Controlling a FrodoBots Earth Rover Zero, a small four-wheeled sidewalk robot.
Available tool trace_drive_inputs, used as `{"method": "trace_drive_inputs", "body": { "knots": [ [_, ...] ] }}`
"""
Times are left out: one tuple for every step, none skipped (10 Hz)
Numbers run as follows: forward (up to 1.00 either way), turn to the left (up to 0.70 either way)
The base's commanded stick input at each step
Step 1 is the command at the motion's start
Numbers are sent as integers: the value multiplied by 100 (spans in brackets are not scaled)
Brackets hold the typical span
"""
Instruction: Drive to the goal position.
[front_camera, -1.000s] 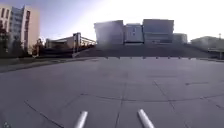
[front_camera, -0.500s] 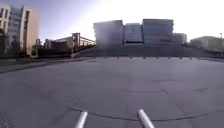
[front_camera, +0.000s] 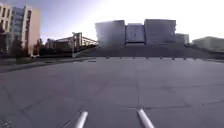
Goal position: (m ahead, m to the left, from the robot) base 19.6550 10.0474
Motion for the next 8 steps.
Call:
{"method": "trace_drive_inputs", "body": {
  "knots": [
    [100, -6],
    [100, -27],
    [100, -27],
    [100, -27],
    [100, -27],
    [100, -27],
    [100, -27],
    [100, -27]
  ]
}}
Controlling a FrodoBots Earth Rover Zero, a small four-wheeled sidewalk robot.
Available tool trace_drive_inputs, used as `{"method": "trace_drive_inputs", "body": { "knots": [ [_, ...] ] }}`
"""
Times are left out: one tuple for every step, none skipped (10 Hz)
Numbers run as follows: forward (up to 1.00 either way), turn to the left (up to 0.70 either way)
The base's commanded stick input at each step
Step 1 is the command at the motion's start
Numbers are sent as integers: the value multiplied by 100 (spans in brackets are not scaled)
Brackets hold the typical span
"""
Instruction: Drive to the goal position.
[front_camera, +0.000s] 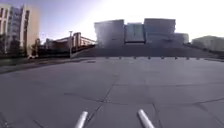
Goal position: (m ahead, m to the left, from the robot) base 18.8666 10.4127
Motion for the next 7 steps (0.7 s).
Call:
{"method": "trace_drive_inputs", "body": {
  "knots": [
    [100, -5],
    [100, 0],
    [100, 0],
    [100, 0],
    [100, 0],
    [100, 0],
    [100, 0]
  ]
}}
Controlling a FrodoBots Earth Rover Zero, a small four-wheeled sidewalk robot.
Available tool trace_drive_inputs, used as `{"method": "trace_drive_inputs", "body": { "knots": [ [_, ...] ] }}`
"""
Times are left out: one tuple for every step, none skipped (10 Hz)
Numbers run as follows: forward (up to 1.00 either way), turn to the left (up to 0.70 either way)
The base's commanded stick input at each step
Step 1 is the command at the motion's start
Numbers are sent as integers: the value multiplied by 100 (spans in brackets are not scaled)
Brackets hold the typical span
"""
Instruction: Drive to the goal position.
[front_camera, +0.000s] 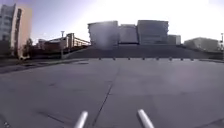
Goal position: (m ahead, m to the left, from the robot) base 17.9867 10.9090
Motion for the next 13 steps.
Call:
{"method": "trace_drive_inputs", "body": {
  "knots": [
    [100, 0],
    [100, 0],
    [100, 0],
    [100, 0],
    [100, 0],
    [100, 0],
    [100, 0],
    [100, 0],
    [100, -3],
    [100, -27],
    [100, -27],
    [100, -27],
    [100, -5]
  ]
}}
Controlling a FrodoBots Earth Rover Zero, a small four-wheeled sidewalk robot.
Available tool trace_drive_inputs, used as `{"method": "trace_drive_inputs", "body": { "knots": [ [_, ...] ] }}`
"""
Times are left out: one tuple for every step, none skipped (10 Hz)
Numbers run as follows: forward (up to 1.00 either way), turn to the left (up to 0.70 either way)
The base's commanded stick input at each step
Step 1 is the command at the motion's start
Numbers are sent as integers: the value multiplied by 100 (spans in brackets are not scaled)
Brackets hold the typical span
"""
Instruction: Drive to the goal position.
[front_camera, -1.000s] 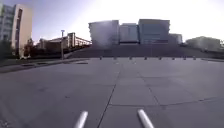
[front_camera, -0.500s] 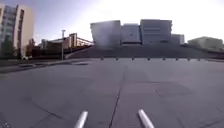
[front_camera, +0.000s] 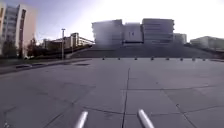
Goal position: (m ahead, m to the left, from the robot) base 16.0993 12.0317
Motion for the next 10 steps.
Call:
{"method": "trace_drive_inputs", "body": {
  "knots": [
    [100, 0],
    [100, 0],
    [100, 0],
    [100, 0],
    [100, 0],
    [100, 0],
    [100, 0],
    [100, 0],
    [100, 0],
    [100, 0]
  ]
}}
